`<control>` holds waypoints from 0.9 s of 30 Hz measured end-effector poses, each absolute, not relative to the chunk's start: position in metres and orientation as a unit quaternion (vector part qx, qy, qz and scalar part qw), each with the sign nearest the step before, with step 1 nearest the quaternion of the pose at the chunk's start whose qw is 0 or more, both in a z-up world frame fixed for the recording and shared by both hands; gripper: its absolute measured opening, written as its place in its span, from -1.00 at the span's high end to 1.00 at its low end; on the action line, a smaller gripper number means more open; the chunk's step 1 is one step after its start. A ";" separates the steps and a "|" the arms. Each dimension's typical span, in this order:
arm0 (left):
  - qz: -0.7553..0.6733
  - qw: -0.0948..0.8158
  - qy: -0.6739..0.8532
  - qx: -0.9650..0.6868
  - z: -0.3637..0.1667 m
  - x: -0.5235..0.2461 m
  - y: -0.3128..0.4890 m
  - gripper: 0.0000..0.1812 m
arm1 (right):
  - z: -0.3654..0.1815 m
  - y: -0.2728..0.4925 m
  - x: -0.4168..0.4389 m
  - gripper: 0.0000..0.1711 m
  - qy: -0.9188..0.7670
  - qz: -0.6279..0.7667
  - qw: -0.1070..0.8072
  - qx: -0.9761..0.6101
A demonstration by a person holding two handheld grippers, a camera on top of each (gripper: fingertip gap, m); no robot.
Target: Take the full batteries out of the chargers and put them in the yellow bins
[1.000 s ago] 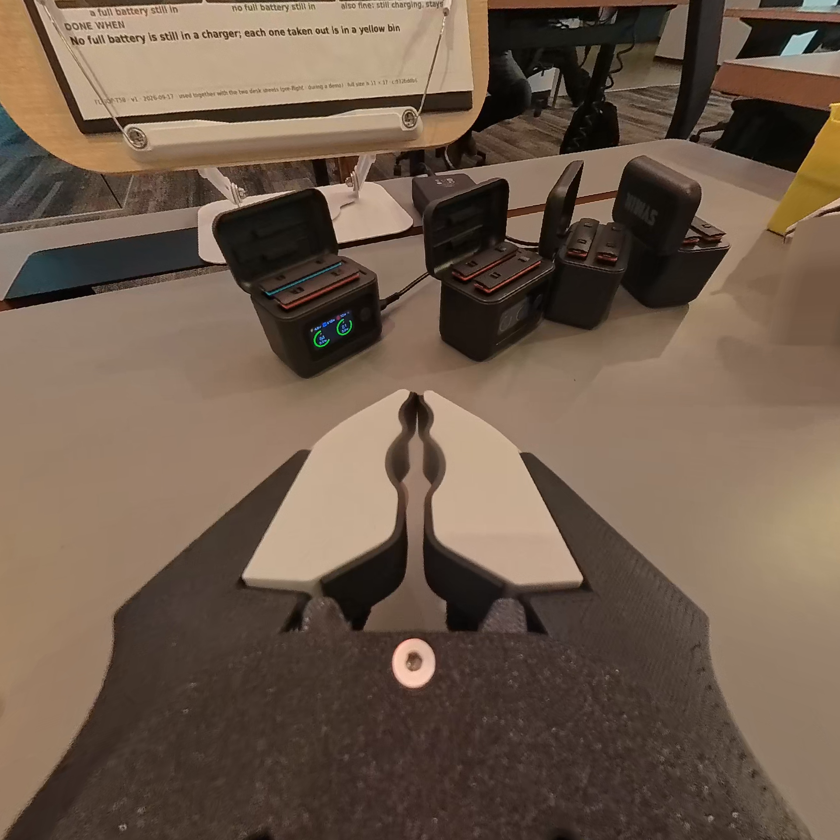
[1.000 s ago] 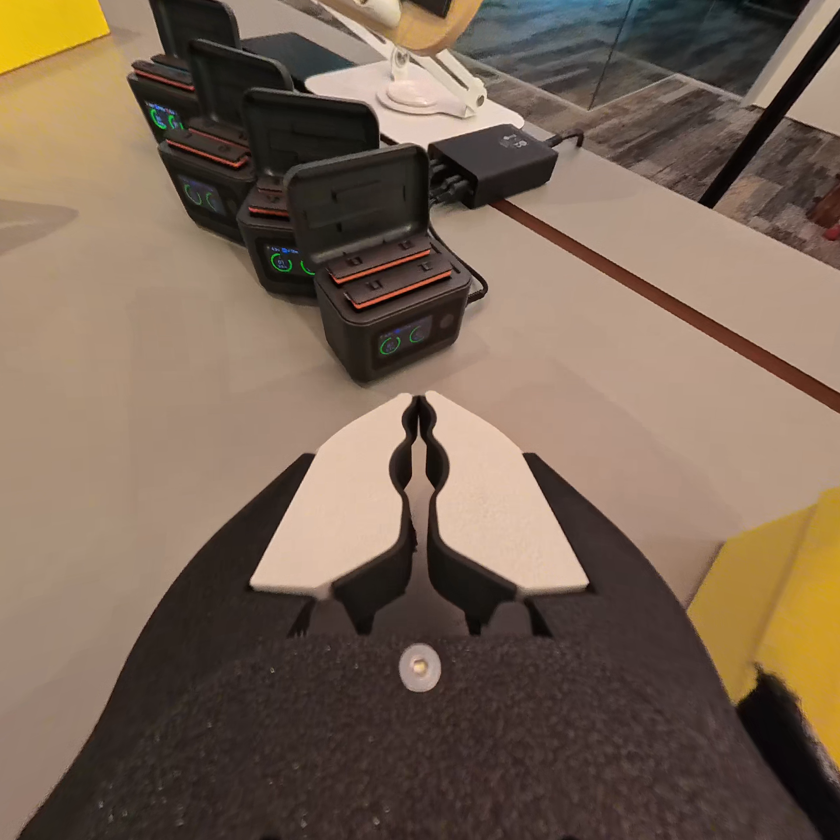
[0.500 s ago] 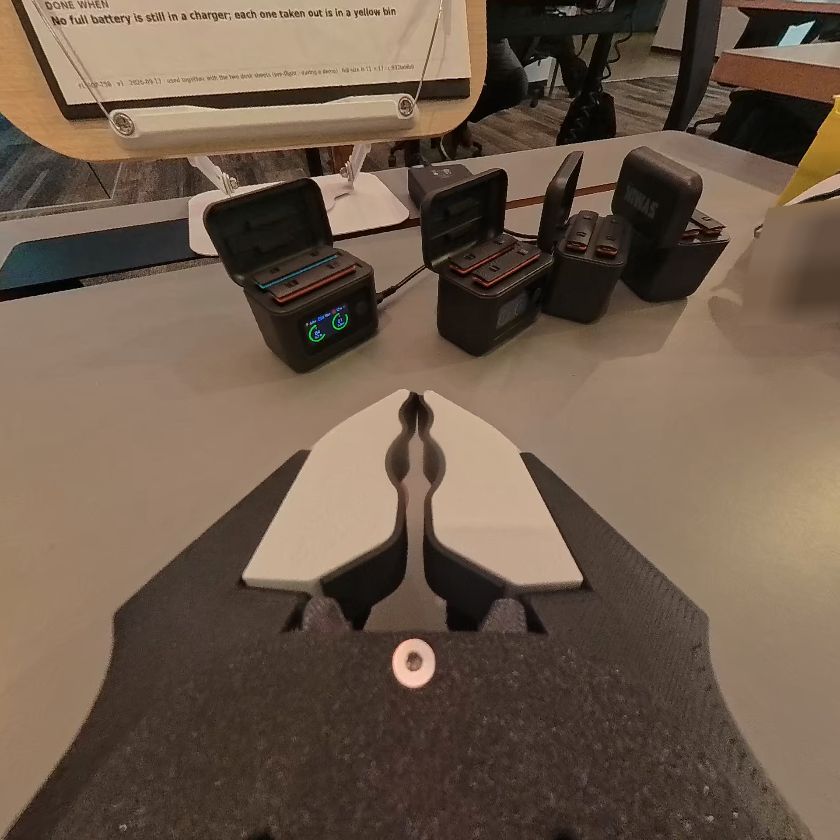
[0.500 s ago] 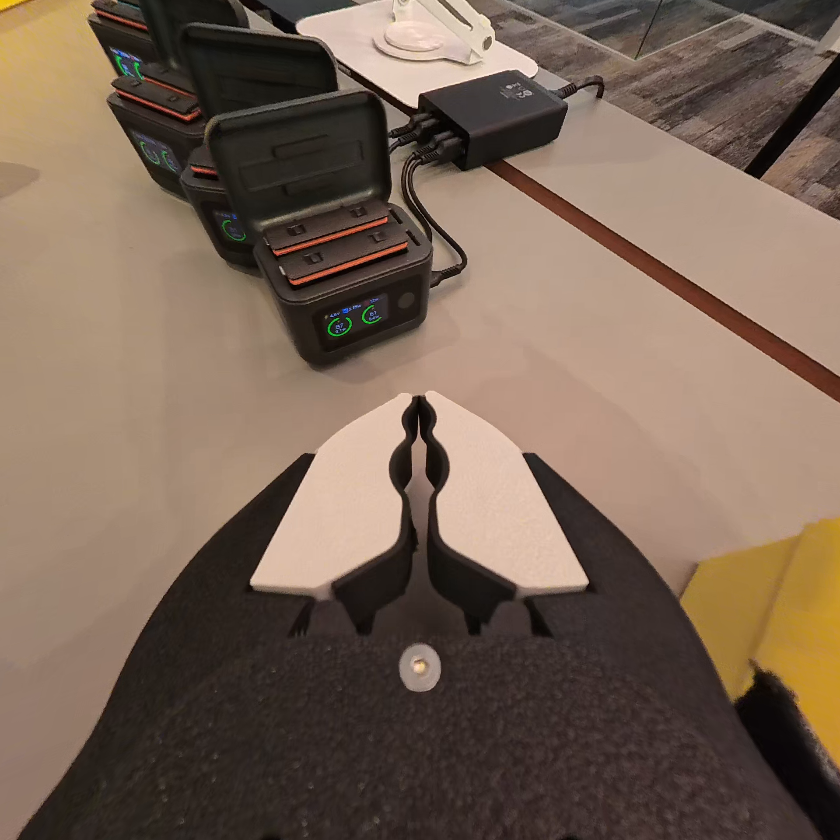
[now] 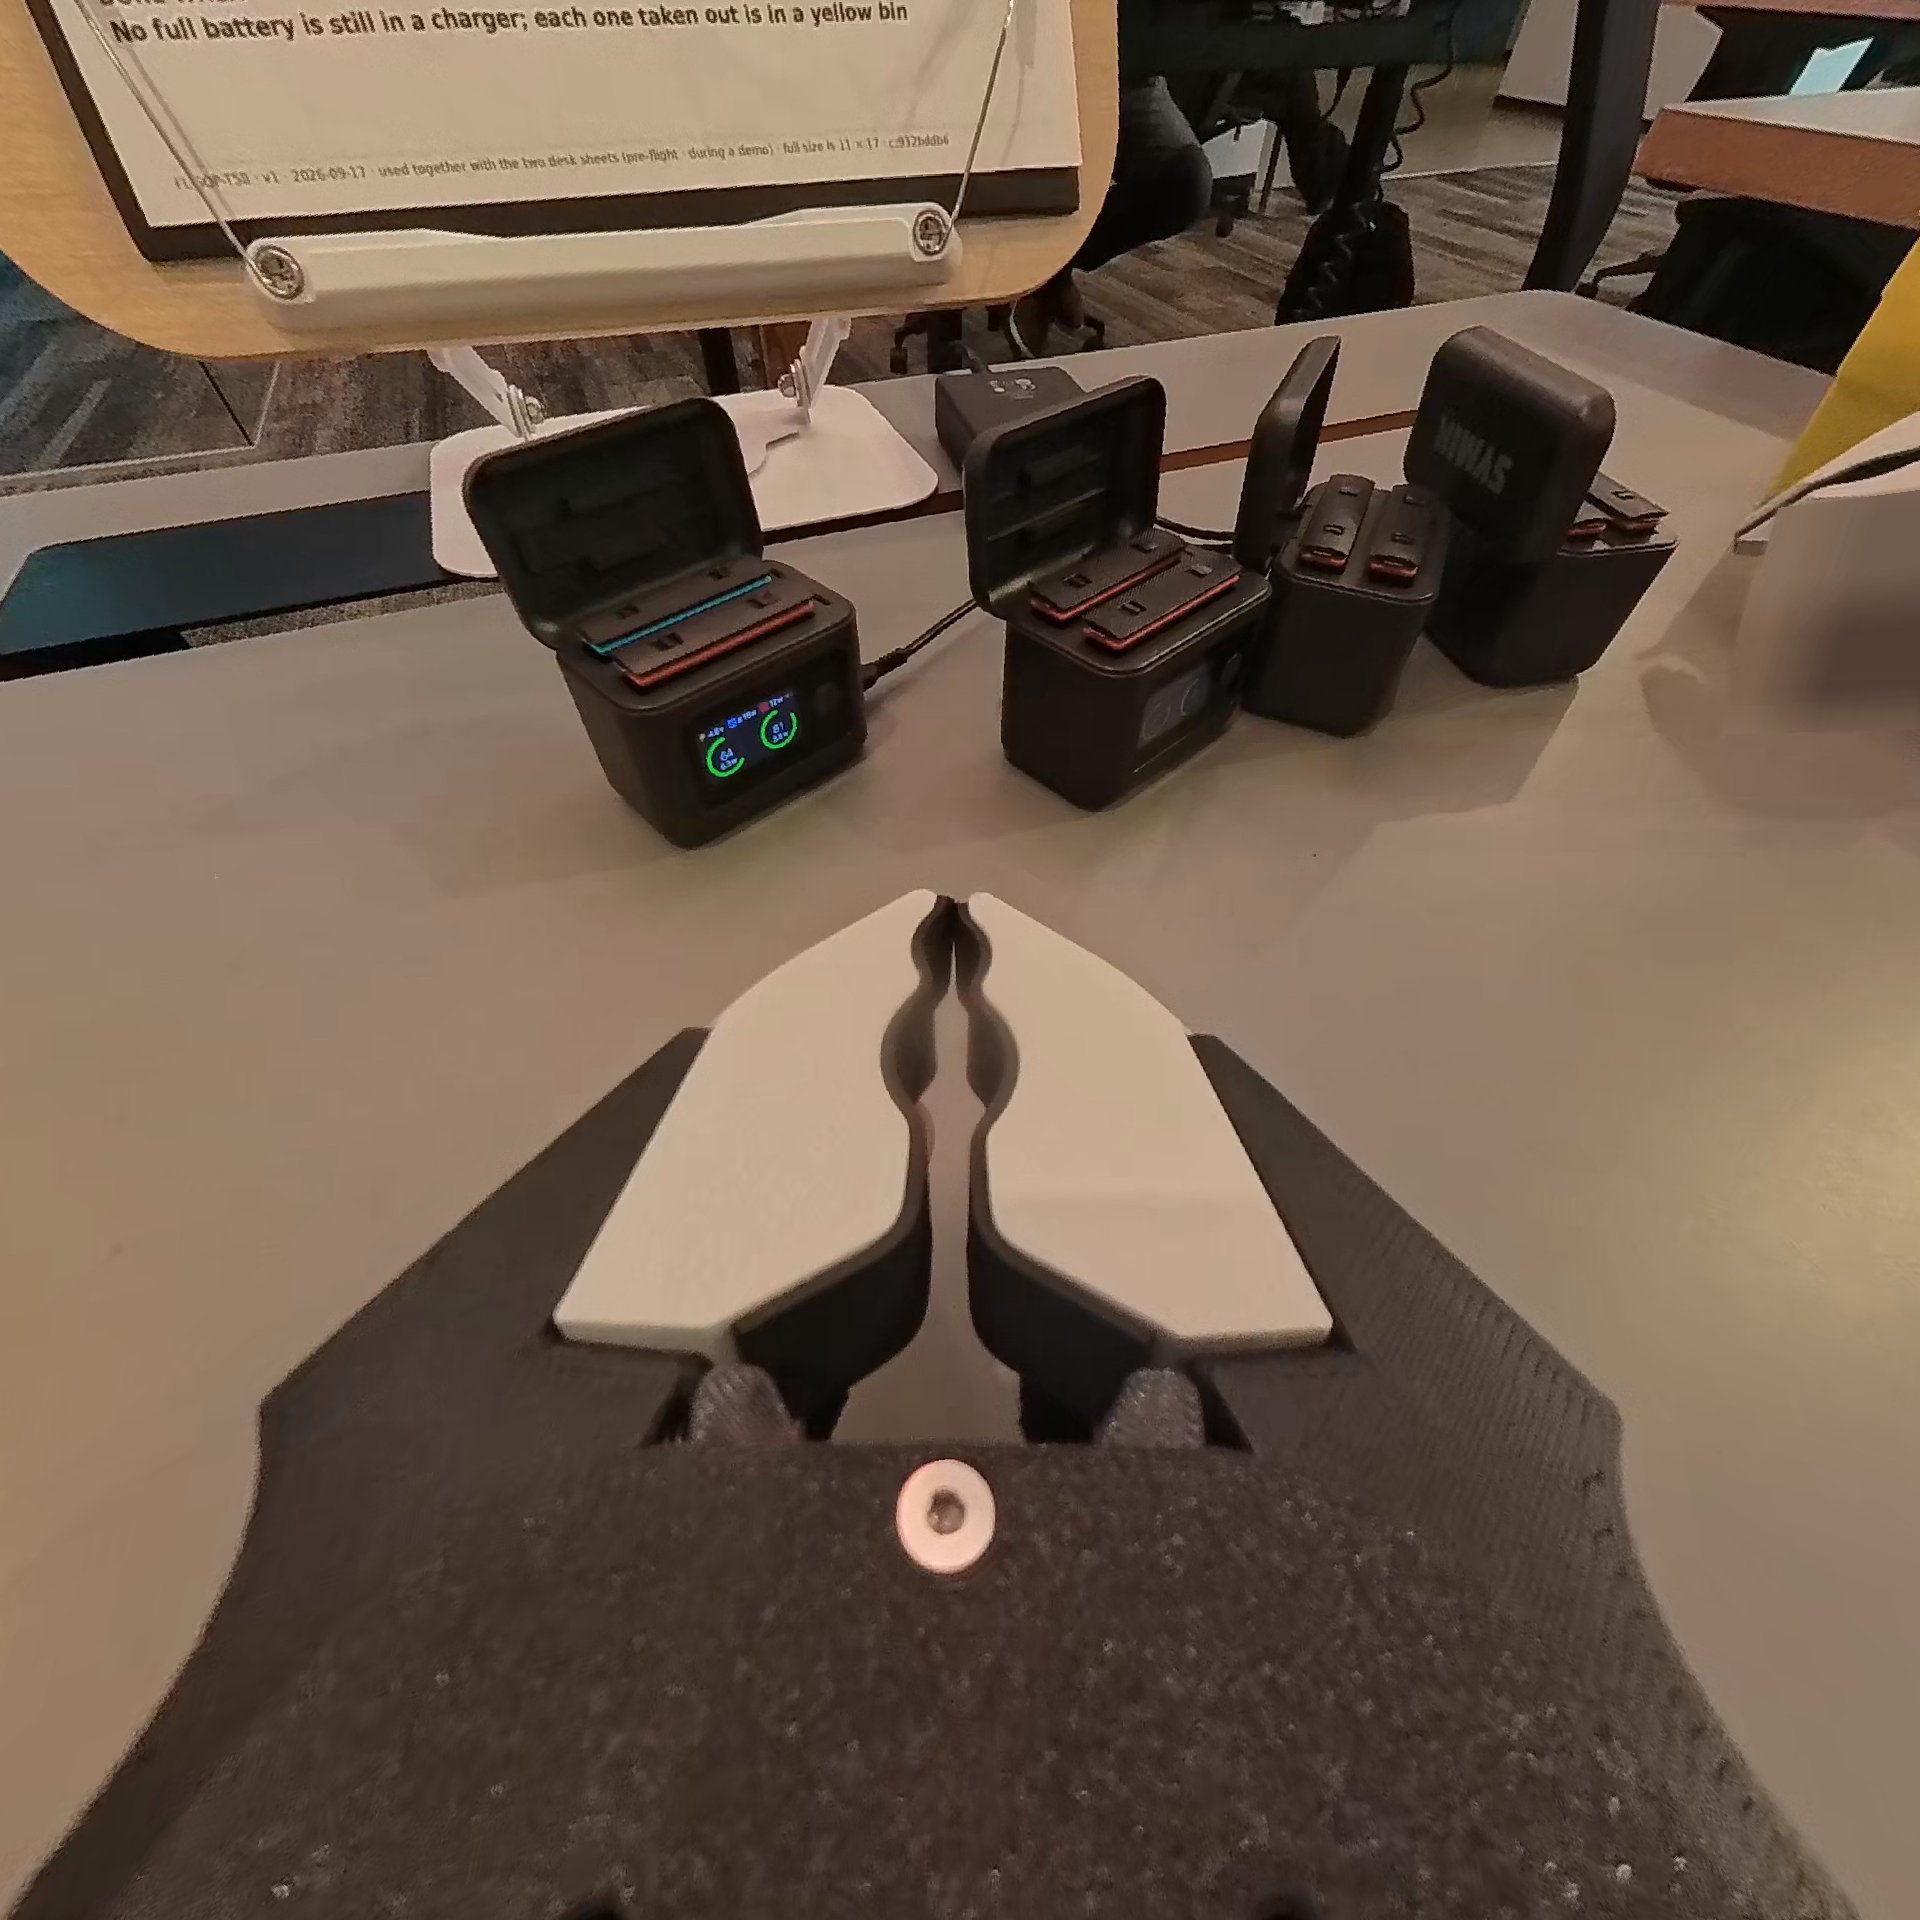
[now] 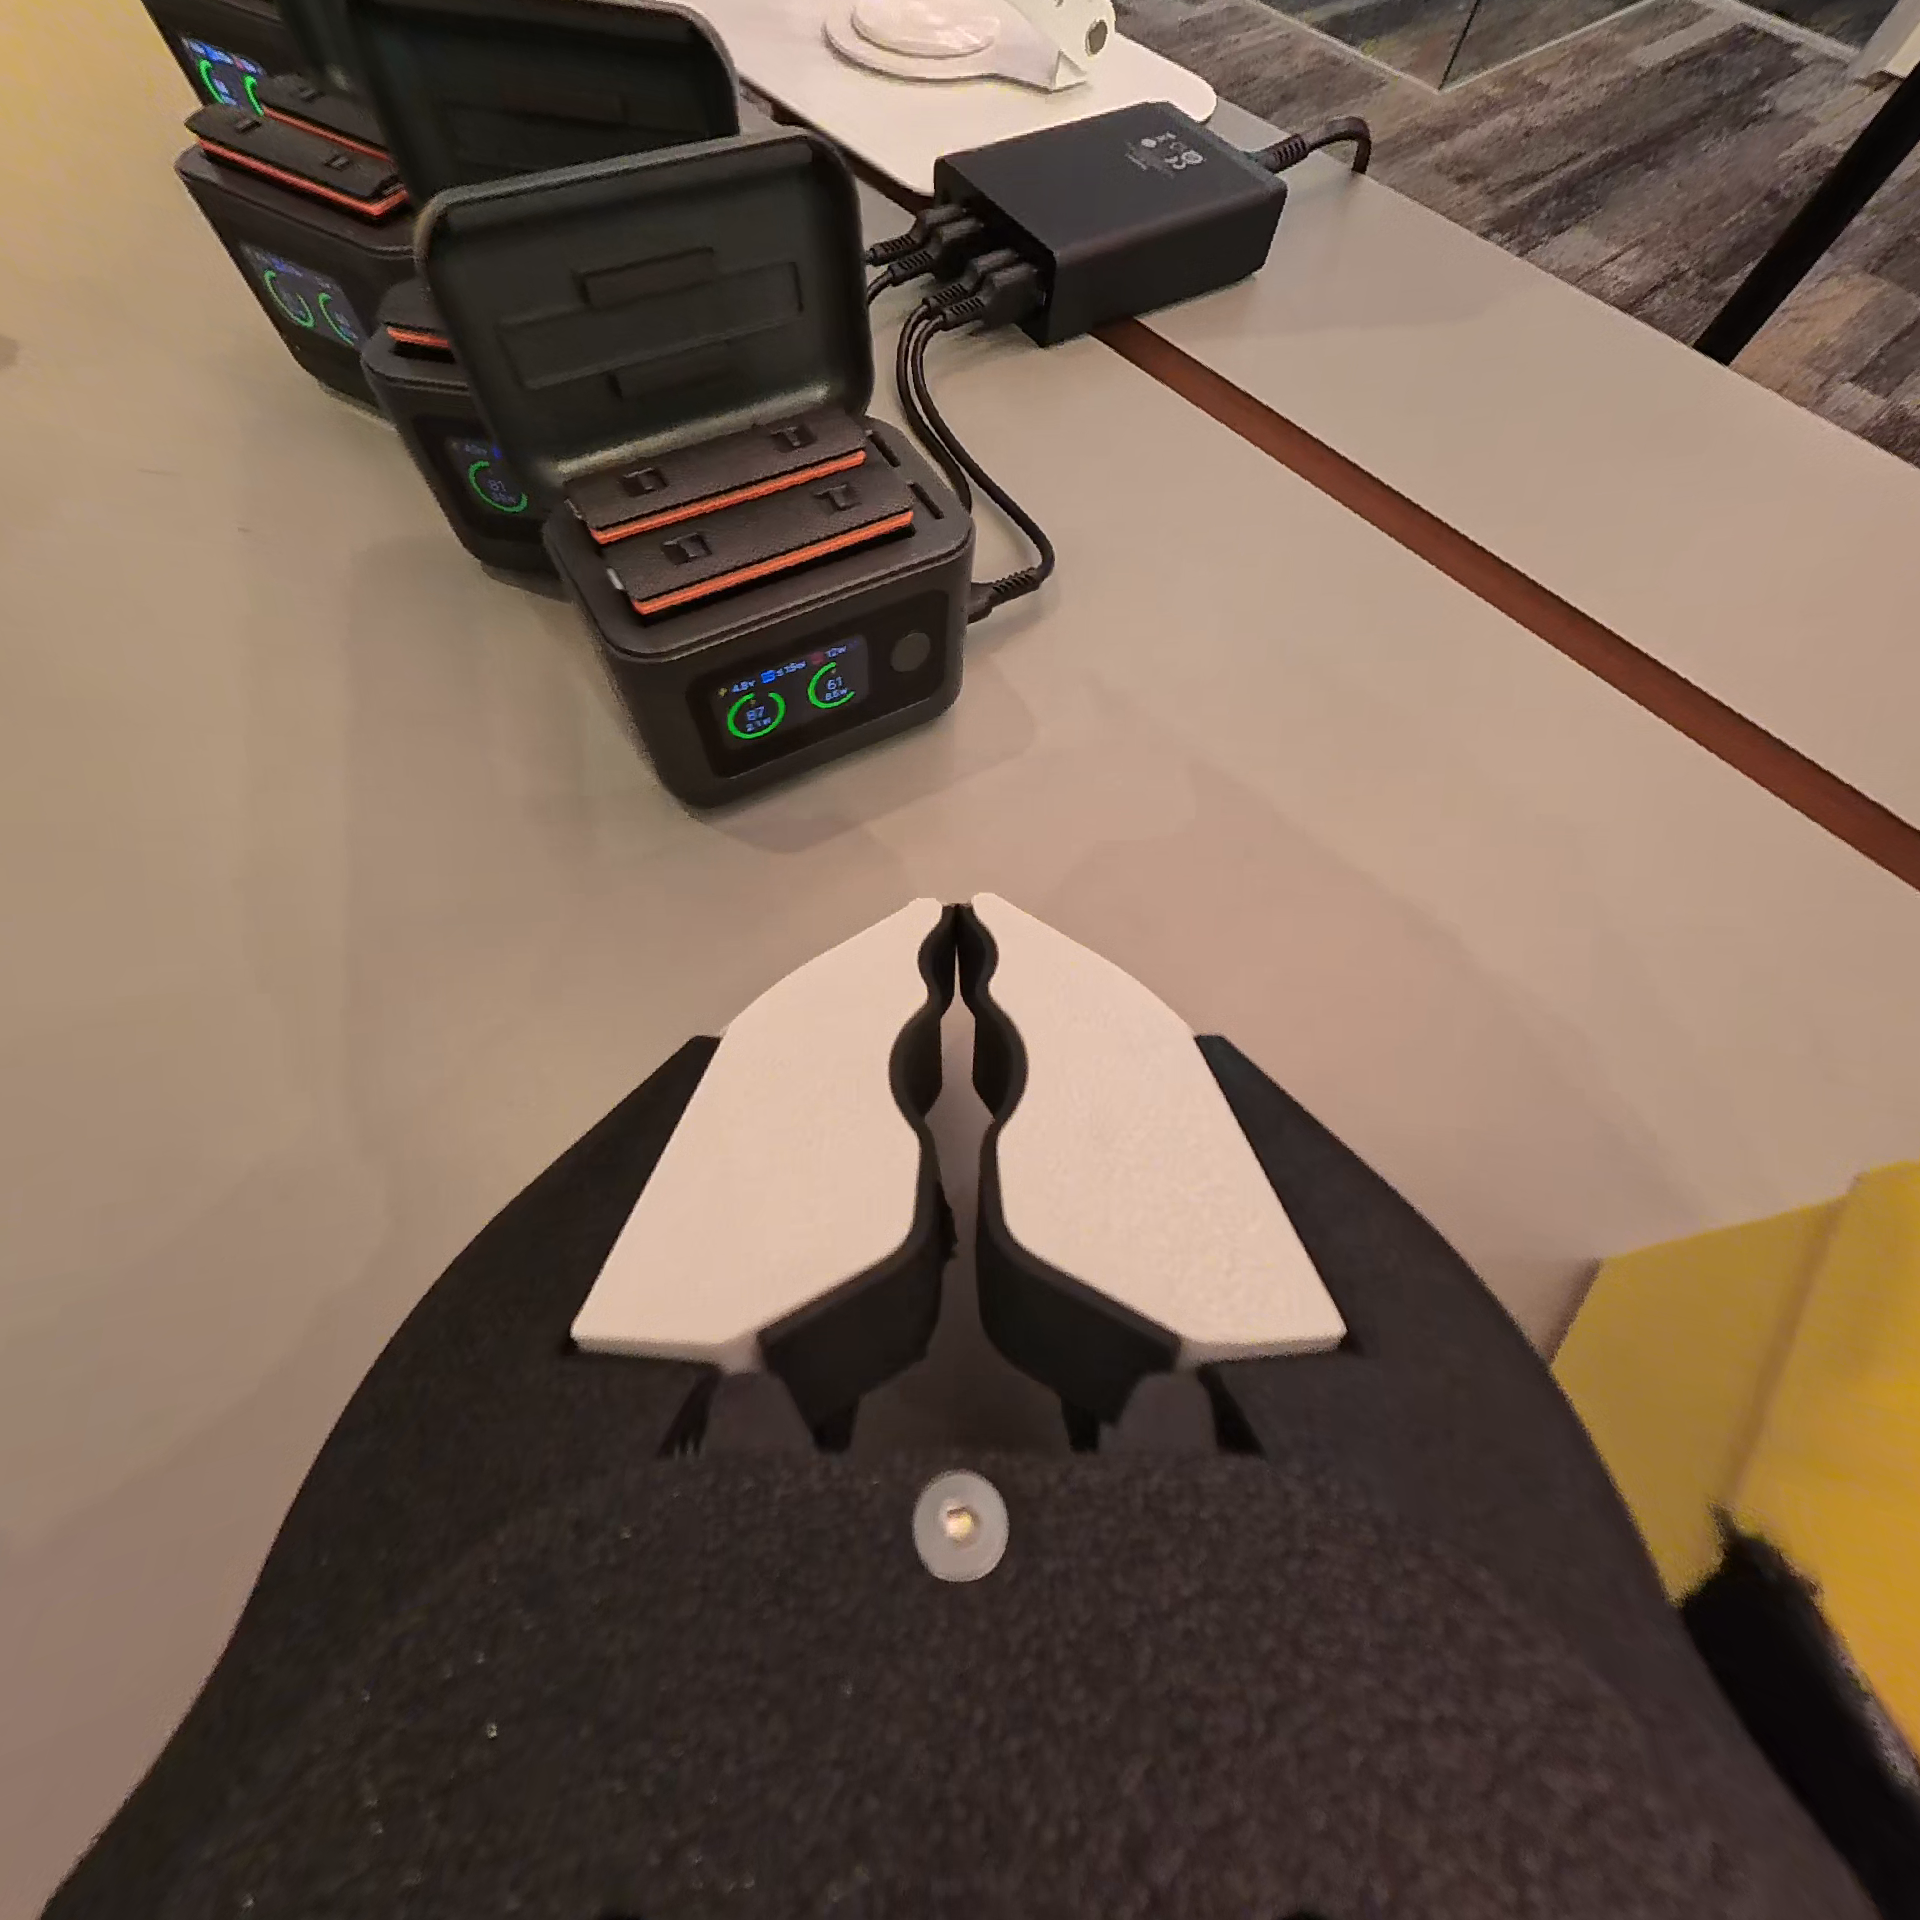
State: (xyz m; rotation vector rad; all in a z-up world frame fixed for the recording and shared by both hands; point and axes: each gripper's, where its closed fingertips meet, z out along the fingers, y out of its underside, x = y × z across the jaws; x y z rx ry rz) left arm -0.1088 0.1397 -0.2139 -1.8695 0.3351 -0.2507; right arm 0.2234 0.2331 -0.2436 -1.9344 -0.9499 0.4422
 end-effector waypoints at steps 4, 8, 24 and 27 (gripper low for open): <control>-0.106 0.575 0.146 -0.798 -0.214 -0.108 0.140 1.00 | -0.240 0.221 0.221 1.00 -0.374 0.178 0.471 -0.779; -0.102 0.578 0.149 -0.796 -0.213 -0.107 0.139 1.00 | -0.231 0.209 0.217 1.00 -0.351 0.159 0.512 -0.768; -0.062 0.593 0.163 -0.786 -0.208 -0.111 0.139 1.00 | -0.227 0.157 0.158 1.00 -0.256 0.142 0.531 -0.795; -0.049 0.592 0.170 -0.786 -0.209 -0.111 0.139 1.00 | -0.226 0.148 0.137 1.00 -0.270 0.131 0.522 -0.799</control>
